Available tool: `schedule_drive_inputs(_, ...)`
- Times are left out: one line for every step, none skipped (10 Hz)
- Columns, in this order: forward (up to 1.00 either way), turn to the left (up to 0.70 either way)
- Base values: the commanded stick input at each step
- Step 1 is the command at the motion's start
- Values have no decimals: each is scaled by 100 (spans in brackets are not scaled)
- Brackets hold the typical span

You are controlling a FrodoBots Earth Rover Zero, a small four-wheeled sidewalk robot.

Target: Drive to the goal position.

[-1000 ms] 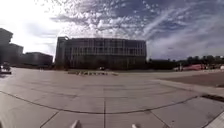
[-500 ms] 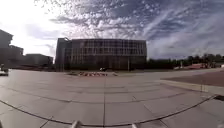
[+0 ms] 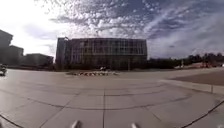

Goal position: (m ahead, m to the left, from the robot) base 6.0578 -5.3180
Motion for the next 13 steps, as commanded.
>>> schedule_drive_inputs(70, 0)
schedule_drive_inputs(70, 0)
schedule_drive_inputs(70, 0)
schedule_drive_inputs(70, 0)
schedule_drive_inputs(70, 0)
schedule_drive_inputs(70, 0)
schedule_drive_inputs(70, 0)
schedule_drive_inputs(70, 0)
schedule_drive_inputs(70, 0)
schedule_drive_inputs(70, 0)
schedule_drive_inputs(70, 0)
schedule_drive_inputs(70, 0)
schedule_drive_inputs(70, 0)
